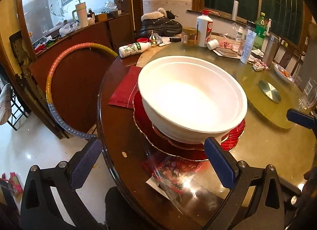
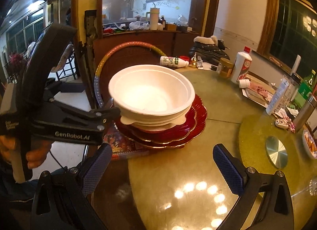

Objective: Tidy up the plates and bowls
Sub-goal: 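Open both tools and pull them back from the stack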

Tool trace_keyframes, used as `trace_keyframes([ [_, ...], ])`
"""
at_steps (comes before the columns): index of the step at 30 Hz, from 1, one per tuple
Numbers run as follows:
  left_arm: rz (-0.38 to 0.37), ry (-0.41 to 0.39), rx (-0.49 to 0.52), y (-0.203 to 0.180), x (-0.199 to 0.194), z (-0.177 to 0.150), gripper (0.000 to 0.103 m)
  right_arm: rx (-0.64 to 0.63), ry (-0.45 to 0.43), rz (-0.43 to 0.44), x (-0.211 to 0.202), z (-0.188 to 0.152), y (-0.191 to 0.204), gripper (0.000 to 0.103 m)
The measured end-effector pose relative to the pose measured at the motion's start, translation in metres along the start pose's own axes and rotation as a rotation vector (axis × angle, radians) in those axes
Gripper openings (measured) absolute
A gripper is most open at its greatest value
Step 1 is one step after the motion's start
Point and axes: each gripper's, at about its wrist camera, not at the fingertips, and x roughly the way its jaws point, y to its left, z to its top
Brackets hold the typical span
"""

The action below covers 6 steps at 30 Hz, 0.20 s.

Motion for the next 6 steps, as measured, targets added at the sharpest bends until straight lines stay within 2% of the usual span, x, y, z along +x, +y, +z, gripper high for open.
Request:
trace_keyframes([
  [6, -0.009, 0.001, 0.015, -0.0021, 0.0016, 0.0018, 0.103, 0.021, 0.016, -0.016, 0.0087, 0.0056, -0.0074, 0.103],
])
